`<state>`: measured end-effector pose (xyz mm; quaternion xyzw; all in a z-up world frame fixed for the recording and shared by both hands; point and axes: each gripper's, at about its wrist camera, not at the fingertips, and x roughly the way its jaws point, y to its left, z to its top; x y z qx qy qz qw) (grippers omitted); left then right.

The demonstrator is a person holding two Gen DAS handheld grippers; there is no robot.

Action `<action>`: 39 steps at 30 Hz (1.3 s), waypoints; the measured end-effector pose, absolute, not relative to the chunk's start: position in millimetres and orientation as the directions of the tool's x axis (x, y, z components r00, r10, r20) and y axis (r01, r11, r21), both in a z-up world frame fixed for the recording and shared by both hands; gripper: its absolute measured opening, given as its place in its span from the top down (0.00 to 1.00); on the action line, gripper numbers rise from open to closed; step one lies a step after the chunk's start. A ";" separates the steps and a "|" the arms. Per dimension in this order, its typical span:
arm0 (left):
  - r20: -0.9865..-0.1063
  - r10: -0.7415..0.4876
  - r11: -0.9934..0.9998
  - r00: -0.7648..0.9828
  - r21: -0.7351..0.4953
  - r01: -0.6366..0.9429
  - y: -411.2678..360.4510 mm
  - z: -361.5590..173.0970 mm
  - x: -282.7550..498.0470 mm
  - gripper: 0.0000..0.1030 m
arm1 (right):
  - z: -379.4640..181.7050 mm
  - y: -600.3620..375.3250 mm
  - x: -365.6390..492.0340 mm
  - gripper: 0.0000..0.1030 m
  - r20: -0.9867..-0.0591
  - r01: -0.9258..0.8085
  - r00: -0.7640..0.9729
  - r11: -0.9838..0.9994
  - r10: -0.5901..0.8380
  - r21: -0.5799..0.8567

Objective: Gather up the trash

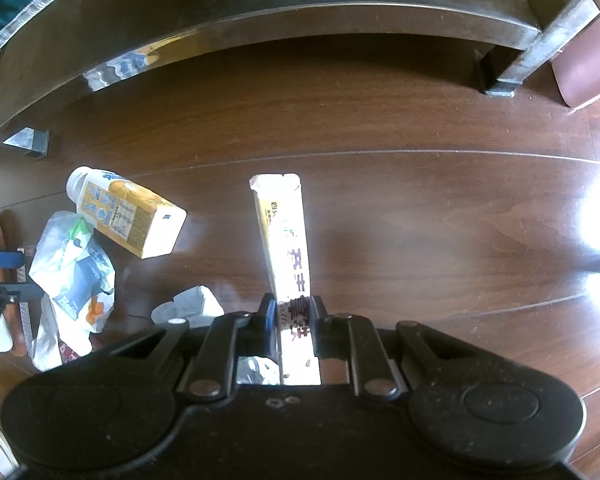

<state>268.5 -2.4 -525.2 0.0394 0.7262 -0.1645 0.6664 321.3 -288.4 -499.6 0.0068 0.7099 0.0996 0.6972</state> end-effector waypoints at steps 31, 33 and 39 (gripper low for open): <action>-0.978 -0.208 0.974 -0.016 -0.209 0.091 6.2 -450.5 264.2 0.92 | -433.2 -284.1 316.7 0.85 -0.985 -0.257 0.067 0.957 0.159 0.137; -0.975 -0.221 0.972 0.013 -0.219 0.090 6.4 -426.1 263.8 0.92 | -406.1 -281.7 316.9 0.85 -0.980 -0.259 0.103 0.956 0.173 0.141; -0.959 -0.258 0.965 0.115 -0.250 0.076 7.2 -346.8 253.4 0.92 | -314.7 -271.6 311.4 0.85 -0.950 -0.308 0.235 0.943 0.203 0.125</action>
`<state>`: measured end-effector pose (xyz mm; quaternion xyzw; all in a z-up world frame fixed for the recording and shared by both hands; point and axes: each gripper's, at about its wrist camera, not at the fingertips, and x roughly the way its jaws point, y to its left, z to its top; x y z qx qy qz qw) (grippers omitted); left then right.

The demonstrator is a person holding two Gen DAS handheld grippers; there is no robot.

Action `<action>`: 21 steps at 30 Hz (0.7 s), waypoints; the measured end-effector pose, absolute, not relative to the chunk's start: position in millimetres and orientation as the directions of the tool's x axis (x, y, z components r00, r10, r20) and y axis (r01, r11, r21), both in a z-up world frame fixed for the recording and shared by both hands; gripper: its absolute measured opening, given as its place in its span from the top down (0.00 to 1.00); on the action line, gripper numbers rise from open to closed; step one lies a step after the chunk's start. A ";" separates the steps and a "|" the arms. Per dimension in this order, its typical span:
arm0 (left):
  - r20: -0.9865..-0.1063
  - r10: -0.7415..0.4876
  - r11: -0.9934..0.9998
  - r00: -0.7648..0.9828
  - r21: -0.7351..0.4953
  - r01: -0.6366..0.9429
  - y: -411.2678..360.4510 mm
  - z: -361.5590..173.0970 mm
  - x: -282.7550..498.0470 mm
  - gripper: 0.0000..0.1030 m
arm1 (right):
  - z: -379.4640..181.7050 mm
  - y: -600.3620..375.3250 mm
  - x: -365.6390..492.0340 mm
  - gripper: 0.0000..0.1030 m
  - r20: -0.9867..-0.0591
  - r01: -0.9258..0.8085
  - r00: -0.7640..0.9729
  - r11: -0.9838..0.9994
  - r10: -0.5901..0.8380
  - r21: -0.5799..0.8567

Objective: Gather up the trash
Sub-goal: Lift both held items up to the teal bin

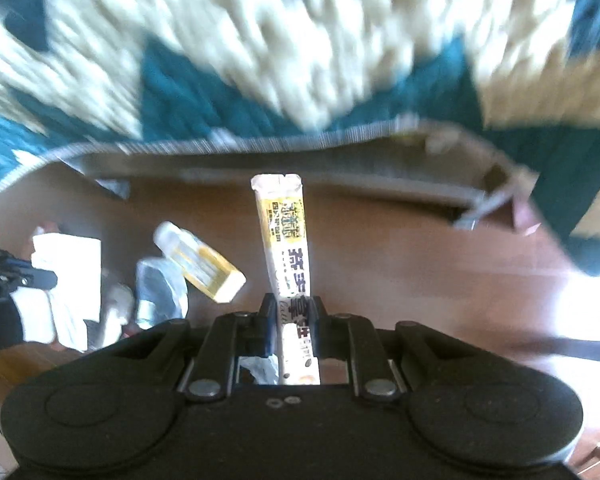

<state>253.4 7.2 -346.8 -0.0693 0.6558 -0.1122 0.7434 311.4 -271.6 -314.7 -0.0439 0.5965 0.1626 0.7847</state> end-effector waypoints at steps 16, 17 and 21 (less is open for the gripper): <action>-0.795 -0.313 0.950 0.519 -0.252 0.186 -2.2 -88.7 204.0 0.92 | -61.8 -250.3 230.3 0.86 -0.742 -0.380 0.602 0.923 0.294 0.058; -0.779 -0.315 0.949 0.543 -0.249 0.194 -2.4 -74.3 203.2 0.92 | -50.3 -247.6 227.0 0.86 -0.727 -0.387 0.617 0.921 0.301 0.052; -0.706 -0.319 0.948 0.632 -0.231 0.221 -0.8 -17.4 203.8 0.92 | -6.4 -236.4 218.1 0.86 -0.664 -0.407 0.671 0.913 0.331 0.044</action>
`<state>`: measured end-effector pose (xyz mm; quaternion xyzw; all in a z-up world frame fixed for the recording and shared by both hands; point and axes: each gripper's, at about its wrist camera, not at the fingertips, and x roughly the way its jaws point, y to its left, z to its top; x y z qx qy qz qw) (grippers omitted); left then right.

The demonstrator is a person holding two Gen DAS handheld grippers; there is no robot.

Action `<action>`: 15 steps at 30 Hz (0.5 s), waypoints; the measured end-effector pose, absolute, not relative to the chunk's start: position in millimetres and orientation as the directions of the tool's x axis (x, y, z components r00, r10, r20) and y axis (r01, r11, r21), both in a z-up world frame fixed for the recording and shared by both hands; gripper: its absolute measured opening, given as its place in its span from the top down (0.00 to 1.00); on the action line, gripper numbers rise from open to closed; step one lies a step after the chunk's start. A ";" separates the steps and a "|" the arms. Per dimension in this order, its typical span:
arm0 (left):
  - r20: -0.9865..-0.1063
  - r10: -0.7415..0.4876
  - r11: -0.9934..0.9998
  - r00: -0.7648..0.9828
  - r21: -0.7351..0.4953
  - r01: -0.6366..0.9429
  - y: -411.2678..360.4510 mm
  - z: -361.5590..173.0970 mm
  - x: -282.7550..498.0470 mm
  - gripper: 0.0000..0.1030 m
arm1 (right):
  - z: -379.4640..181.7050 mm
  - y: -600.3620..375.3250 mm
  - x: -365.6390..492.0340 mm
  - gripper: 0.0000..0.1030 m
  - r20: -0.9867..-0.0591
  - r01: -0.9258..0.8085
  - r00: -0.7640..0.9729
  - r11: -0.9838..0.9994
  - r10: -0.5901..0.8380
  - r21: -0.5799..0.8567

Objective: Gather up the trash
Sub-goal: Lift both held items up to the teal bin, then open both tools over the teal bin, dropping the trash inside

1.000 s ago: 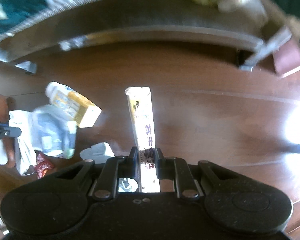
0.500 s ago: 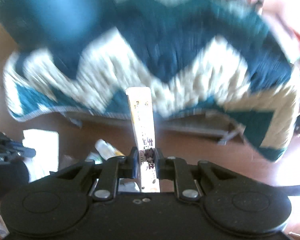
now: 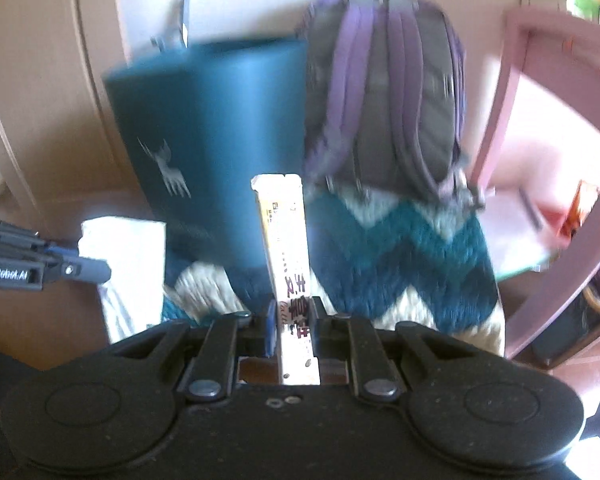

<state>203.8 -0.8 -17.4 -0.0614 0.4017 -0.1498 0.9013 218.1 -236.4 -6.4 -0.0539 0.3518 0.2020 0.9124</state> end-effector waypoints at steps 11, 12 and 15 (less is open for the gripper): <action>-0.467 -0.281 0.959 0.839 -0.156 0.235 12.5 131.0 236.8 0.92 | 104.9 -179.8 244.1 0.86 -0.460 -0.453 0.794 0.891 0.396 -0.014; -0.453 -0.275 0.961 0.848 -0.150 0.231 12.9 140.0 241.4 0.92 | 110.9 -175.0 250.3 0.86 -0.447 -0.453 0.800 0.891 0.400 -0.014; -0.428 -0.253 0.967 0.868 -0.134 0.216 16.3 157.2 261.3 0.92 | 126.0 -161.6 271.0 0.86 -0.412 -0.439 0.819 0.898 0.400 -0.002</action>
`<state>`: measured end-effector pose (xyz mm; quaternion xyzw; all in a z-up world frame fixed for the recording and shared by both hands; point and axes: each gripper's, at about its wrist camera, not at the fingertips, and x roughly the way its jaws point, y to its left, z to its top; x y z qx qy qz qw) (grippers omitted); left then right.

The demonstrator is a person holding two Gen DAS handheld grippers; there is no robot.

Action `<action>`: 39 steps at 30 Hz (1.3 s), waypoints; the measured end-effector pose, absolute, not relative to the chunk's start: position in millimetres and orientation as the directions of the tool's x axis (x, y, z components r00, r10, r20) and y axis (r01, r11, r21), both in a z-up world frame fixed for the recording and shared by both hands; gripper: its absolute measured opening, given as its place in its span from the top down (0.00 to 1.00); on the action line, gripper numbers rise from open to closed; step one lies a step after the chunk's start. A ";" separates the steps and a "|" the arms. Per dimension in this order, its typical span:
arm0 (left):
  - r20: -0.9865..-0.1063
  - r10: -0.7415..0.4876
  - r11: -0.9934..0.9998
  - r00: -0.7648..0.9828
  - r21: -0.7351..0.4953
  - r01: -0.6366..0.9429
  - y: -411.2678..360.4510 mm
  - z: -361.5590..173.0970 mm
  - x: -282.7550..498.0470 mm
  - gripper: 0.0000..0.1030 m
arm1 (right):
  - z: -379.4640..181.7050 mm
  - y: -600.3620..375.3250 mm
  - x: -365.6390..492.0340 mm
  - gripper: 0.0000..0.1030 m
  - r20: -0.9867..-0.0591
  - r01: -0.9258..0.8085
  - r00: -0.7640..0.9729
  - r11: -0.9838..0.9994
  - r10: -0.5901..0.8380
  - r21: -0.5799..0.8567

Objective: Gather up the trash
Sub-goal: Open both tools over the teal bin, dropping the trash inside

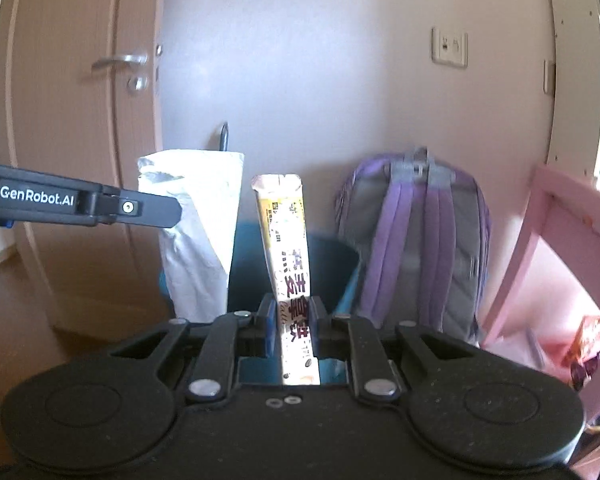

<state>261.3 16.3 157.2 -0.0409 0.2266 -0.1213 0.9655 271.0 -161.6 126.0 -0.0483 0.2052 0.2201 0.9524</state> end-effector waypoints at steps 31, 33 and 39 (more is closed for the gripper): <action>-0.763 -0.091 0.988 0.640 0.014 0.156 30.6 25.5 413.1 0.92 | 43.7 -96.8 388.1 0.81 -0.638 -0.420 0.691 0.907 0.339 0.028; -0.781 -0.088 0.989 0.618 0.003 0.145 30.5 23.2 414.9 0.91 | 43.2 -97.9 387.7 0.81 -0.645 -0.421 0.686 0.907 0.337 0.026; -0.806 -0.072 0.995 0.588 -0.013 0.103 36.6 21.2 414.7 0.72 | 47.0 -103.5 382.3 0.75 -0.640 -0.416 0.688 0.909 0.342 0.039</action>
